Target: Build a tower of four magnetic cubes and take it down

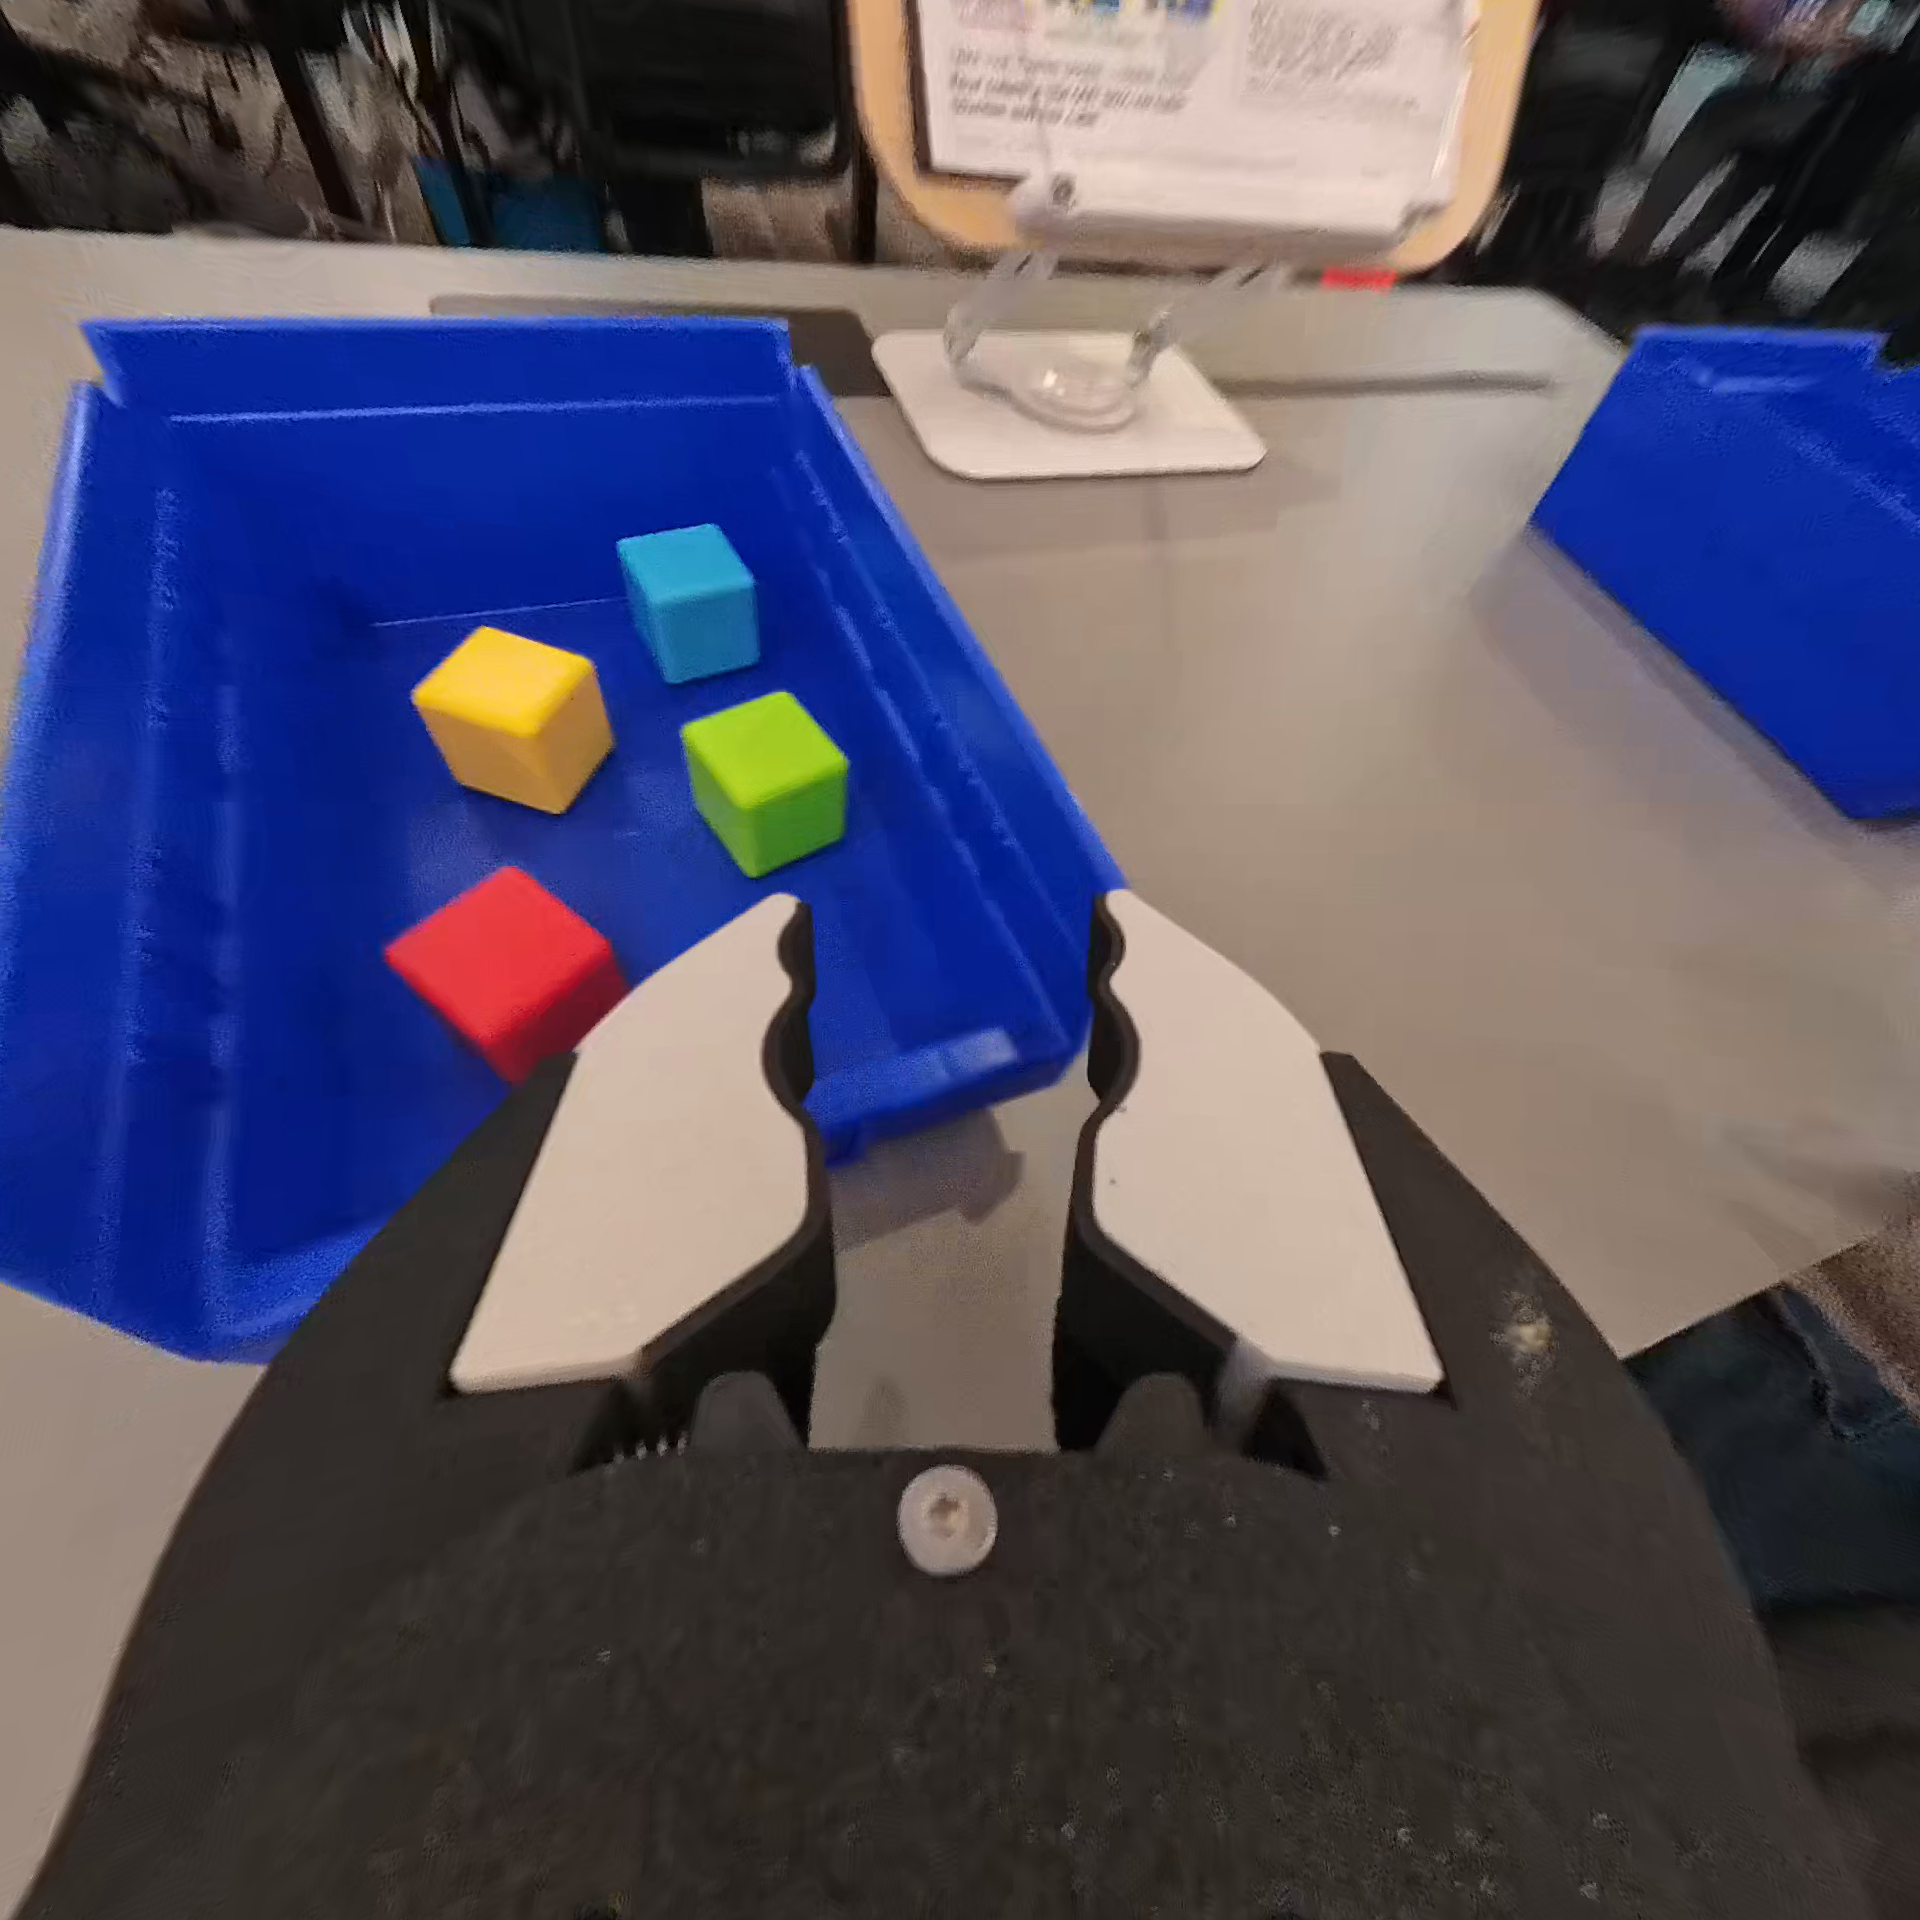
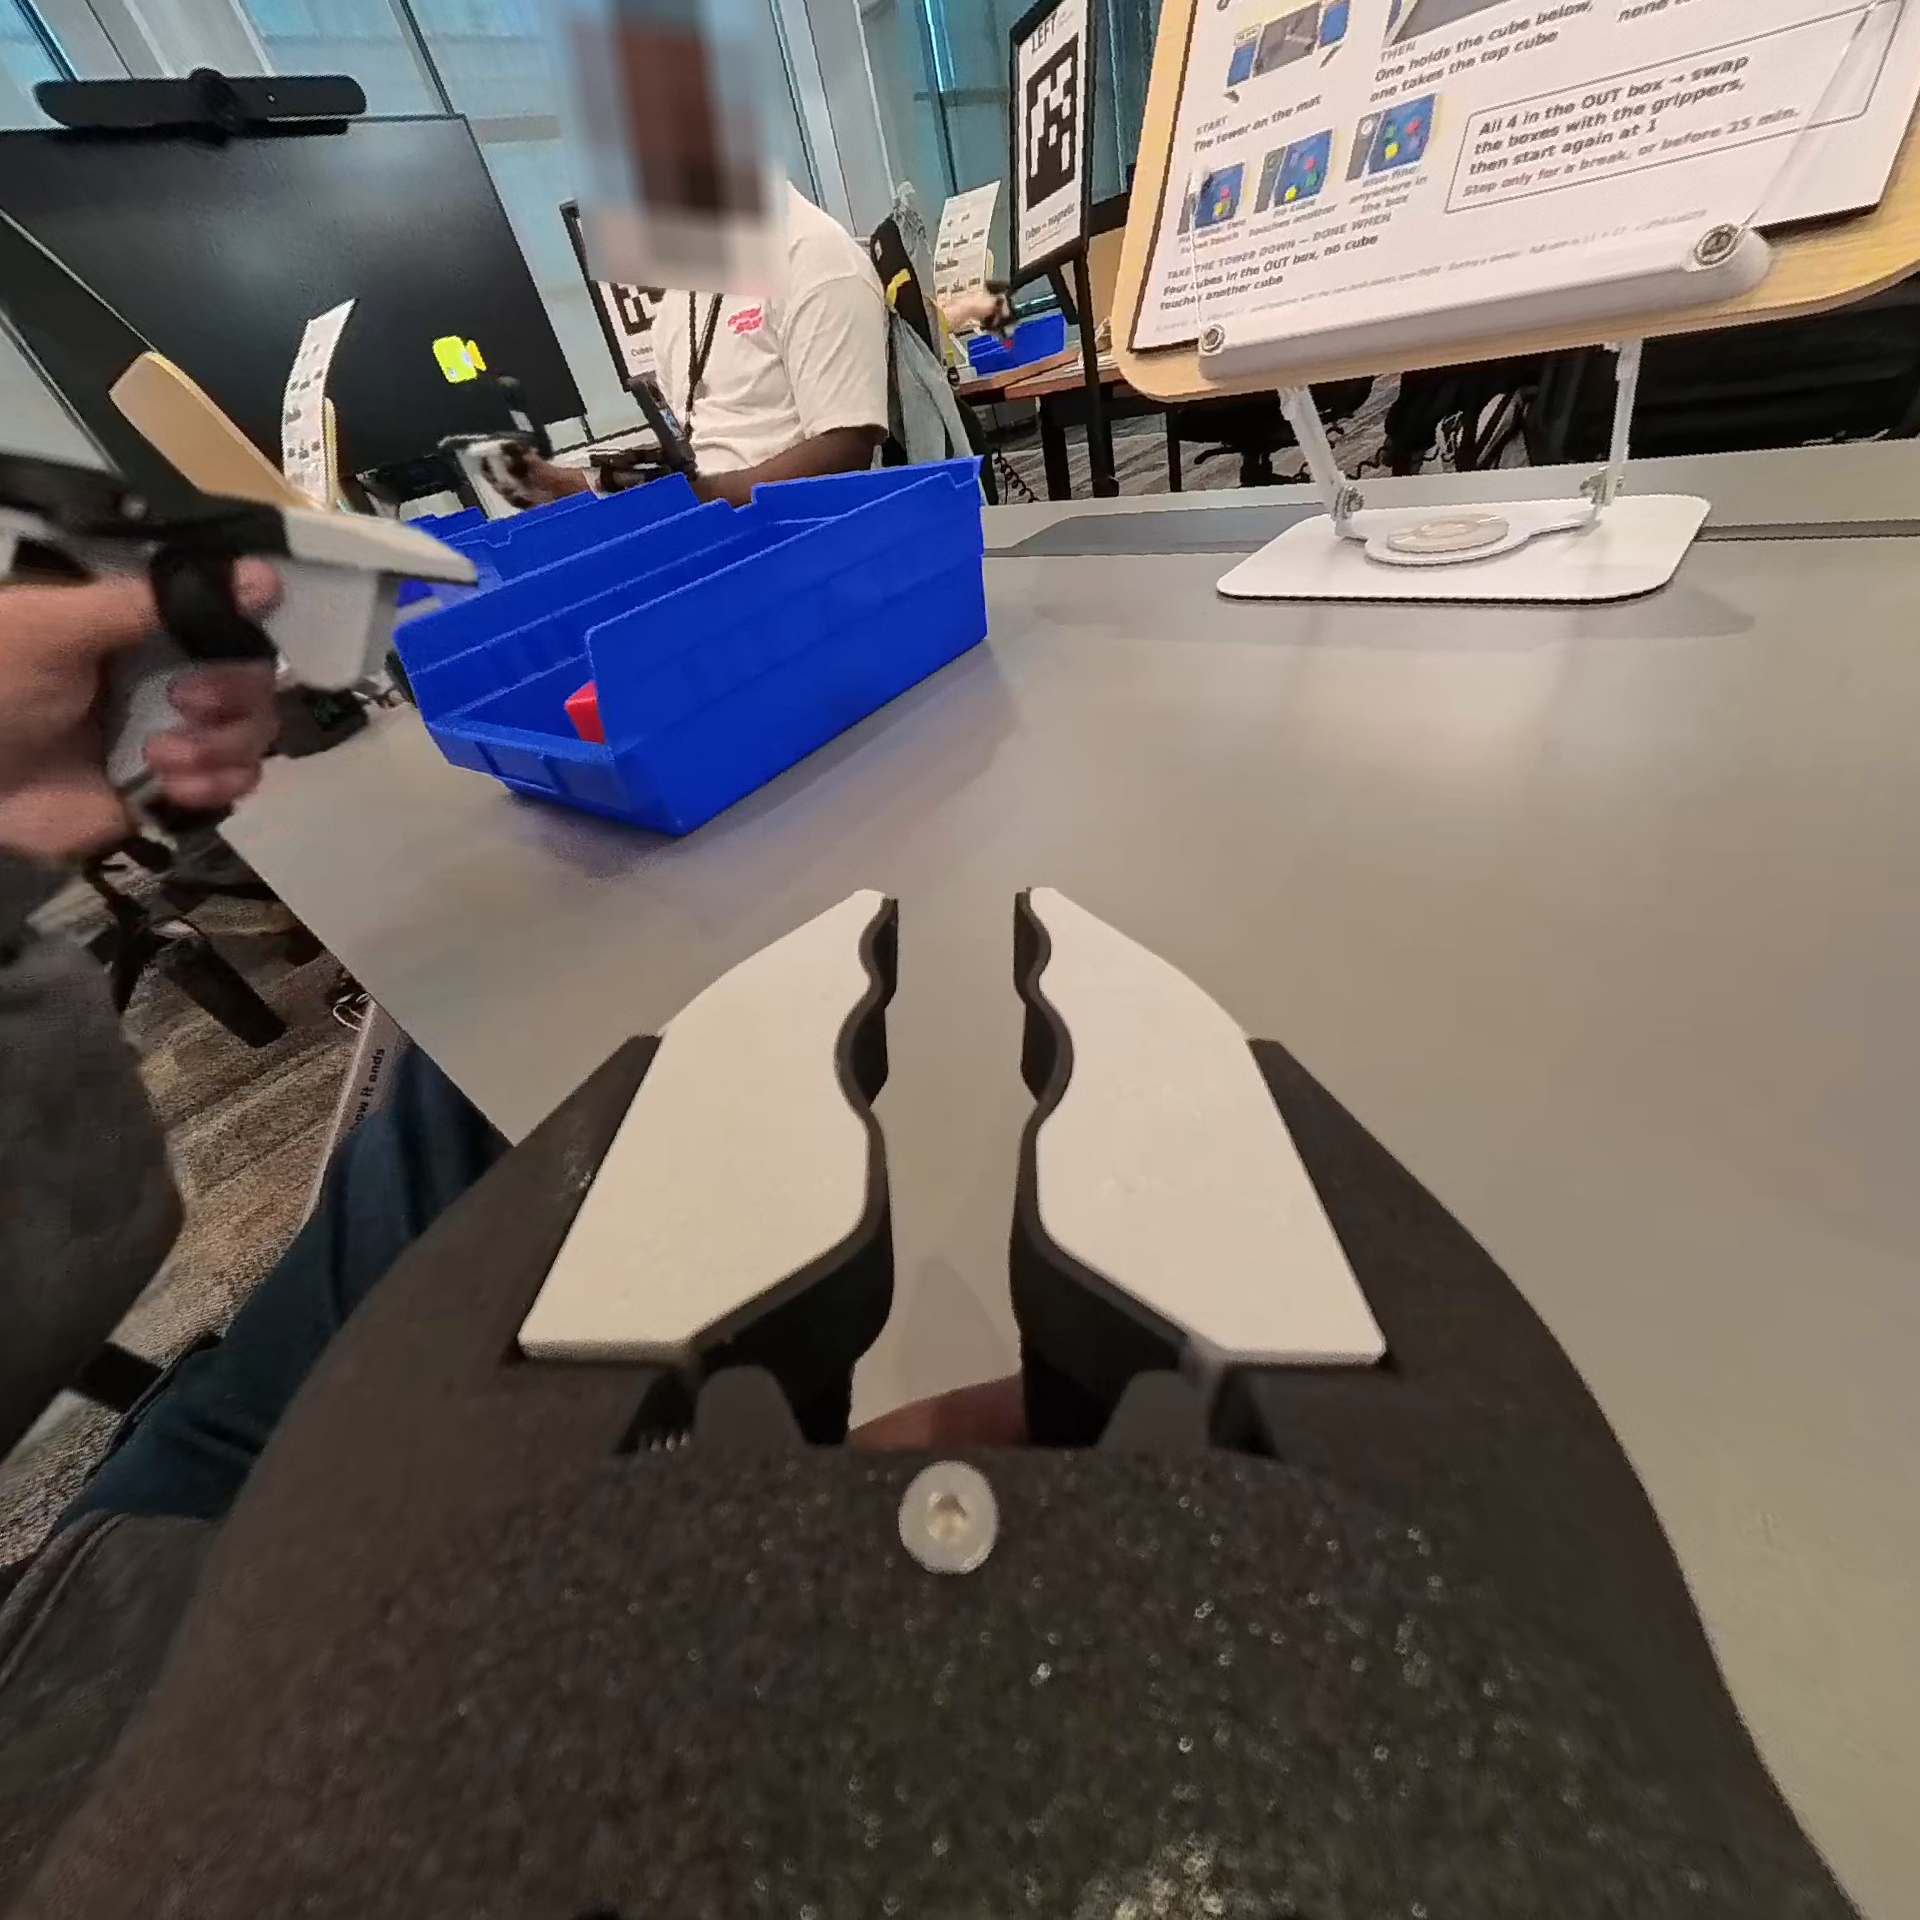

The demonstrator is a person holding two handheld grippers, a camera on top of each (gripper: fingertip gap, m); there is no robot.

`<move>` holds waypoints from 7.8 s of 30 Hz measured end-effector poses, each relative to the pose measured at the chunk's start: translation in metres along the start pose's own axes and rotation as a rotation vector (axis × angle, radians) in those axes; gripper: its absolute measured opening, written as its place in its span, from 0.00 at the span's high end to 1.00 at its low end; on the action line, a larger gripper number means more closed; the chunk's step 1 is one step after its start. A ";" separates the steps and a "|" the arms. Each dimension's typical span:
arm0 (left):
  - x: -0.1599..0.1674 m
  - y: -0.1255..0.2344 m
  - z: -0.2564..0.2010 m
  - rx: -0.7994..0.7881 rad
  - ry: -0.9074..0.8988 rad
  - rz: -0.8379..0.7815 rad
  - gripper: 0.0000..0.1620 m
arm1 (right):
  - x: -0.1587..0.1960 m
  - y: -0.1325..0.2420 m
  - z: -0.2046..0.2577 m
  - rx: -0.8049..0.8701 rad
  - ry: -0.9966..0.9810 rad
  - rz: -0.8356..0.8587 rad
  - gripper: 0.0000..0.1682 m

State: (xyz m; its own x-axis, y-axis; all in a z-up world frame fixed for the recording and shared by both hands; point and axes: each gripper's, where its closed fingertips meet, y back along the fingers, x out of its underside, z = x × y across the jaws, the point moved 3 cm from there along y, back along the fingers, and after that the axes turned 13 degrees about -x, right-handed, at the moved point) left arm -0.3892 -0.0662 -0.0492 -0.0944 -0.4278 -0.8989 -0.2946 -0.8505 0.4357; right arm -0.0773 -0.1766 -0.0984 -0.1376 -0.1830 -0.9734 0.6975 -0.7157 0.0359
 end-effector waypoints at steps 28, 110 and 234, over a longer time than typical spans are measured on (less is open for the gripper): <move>-0.036 -0.142 0.026 0.211 -0.926 0.589 0.69 | 0.001 0.002 -0.002 0.028 0.051 0.024 0.88; 0.012 0.010 -0.003 -0.040 -0.121 0.051 0.57 | 0.007 0.000 -0.002 0.042 0.054 0.064 0.88; 0.002 -0.111 0.087 -0.153 -0.852 0.588 0.68 | 0.010 -0.001 -0.005 0.060 0.089 0.096 0.88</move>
State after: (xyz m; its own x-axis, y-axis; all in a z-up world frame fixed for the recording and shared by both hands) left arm -0.4391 0.0543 -0.1035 -0.8404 -0.4799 -0.2517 0.1333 -0.6333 0.7623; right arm -0.0762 -0.1745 -0.1088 -0.0074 -0.1936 -0.9810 0.6607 -0.7374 0.1406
